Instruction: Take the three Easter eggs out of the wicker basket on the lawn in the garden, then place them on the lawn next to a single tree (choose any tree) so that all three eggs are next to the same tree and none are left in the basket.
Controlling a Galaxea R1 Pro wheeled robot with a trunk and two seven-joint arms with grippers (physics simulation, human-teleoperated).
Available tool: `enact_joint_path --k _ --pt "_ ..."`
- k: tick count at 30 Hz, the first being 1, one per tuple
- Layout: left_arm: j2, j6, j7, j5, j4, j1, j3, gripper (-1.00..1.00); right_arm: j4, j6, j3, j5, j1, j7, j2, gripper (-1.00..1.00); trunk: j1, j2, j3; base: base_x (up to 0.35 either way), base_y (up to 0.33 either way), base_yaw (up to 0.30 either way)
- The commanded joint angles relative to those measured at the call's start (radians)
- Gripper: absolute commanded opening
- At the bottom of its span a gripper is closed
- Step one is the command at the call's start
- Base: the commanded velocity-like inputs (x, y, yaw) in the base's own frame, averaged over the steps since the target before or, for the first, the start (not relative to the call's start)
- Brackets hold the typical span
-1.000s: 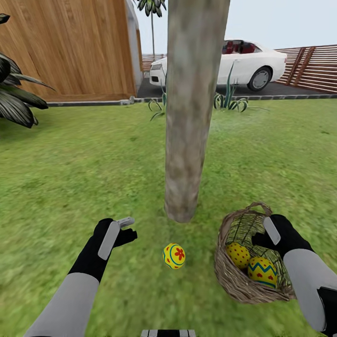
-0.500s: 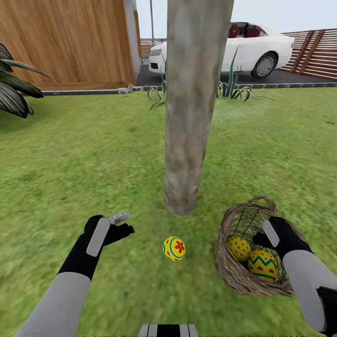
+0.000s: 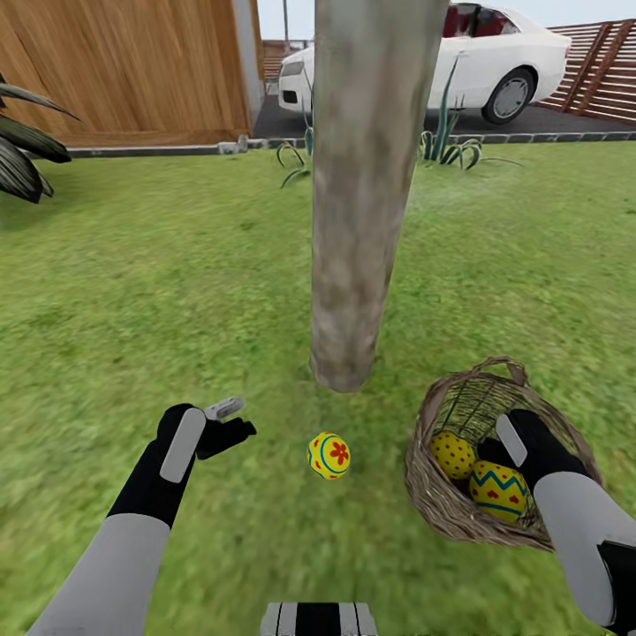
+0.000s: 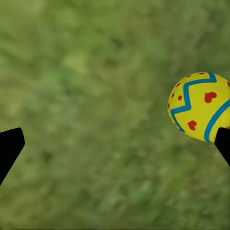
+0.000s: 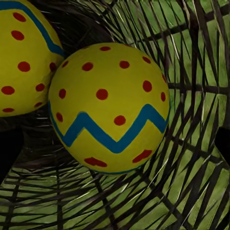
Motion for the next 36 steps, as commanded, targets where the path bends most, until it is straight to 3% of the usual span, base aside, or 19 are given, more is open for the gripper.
enact_joint_path --k 1,9,36 --pt "-0.001 0.003 0.009 0.011 -0.001 0.0 0.002 1.0 -0.001 -0.012 -0.001 -0.01 0.0 -0.008 0.0 1.0 0.0 -0.001 -0.005 0.0 0.0 0.0" --pt "-0.002 0.002 0.01 0.012 -0.001 0.0 0.003 1.0 -0.001 -0.107 0.01 -0.01 0.0 -0.007 -0.001 1.0 0.004 -0.002 -0.036 0.0 0.0 0.0" --pt "-0.007 0.001 0.01 0.017 0.0 0.0 0.004 1.0 0.0 -0.117 0.021 -0.009 0.0 -0.007 -0.002 1.0 0.016 -0.009 -0.136 0.0 0.0 0.0"
